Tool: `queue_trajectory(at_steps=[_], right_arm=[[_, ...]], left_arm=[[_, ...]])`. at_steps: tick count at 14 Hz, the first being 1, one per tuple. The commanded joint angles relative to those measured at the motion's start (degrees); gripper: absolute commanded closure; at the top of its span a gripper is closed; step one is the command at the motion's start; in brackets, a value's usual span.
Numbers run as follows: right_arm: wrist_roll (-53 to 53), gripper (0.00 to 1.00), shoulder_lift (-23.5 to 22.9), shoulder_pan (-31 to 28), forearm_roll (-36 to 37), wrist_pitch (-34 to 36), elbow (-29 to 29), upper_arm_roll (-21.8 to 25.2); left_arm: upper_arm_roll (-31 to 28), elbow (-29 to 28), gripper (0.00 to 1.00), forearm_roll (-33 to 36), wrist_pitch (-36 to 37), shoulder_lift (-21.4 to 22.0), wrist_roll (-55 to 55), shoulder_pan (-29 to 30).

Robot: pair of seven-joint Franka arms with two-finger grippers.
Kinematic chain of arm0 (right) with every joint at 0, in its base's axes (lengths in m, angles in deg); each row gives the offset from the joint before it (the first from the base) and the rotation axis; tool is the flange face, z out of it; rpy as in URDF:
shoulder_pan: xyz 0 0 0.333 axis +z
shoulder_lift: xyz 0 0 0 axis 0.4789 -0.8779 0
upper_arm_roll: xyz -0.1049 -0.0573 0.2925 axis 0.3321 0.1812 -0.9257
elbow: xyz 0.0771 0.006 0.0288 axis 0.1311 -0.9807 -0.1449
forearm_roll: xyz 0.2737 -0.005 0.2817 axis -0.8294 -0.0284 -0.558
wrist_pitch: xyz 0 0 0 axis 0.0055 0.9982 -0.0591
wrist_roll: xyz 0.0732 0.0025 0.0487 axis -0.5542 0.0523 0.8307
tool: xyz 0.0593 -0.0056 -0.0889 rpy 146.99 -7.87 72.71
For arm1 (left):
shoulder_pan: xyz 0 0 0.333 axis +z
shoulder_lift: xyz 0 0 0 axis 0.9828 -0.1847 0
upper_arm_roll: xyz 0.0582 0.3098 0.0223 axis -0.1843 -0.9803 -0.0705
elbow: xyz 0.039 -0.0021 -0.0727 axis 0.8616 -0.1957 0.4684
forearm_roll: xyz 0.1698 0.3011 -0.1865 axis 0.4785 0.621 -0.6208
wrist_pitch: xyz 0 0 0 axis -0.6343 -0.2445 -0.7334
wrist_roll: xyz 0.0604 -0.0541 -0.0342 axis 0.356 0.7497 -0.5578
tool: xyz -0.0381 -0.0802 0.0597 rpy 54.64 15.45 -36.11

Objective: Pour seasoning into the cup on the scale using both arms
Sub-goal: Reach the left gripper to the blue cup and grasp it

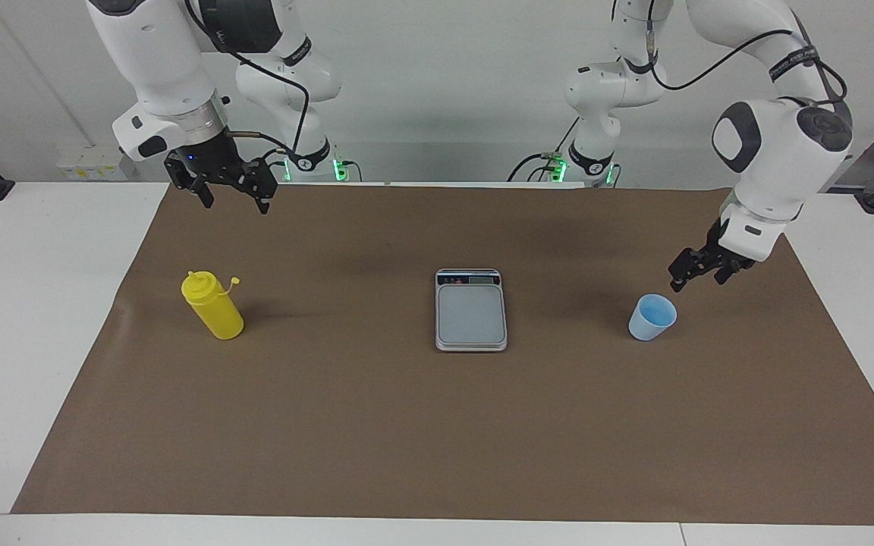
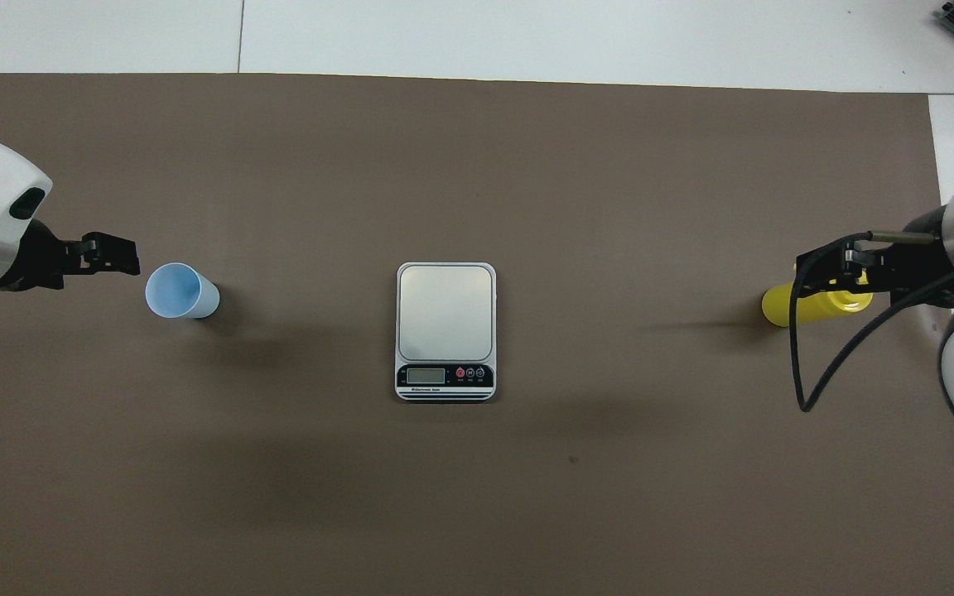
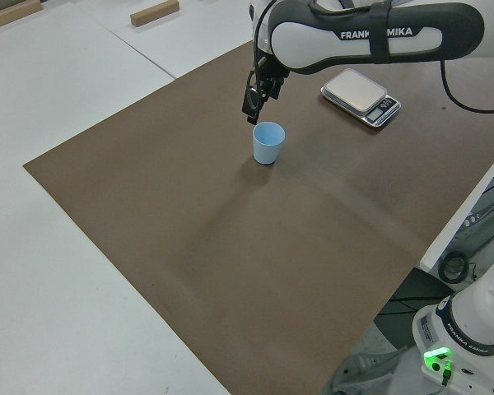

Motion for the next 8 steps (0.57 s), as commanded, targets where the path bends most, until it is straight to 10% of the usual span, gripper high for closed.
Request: queue_trajectory(at_steps=[1,8], right_arm=[[1.4,0.0,1.5,-0.5,0.4,-0.7,-1.7,-0.1],[1.4,0.0,1.5,-0.5,0.4,-0.7,-1.7,-0.1]], left_arm=[[0.5,-3.3,0.0,0.0,-4.6,-0.5,1.1,1.8],[0.6,-10.2,0.0,0.0,-13.8,-2.6,5.4,0.8]])
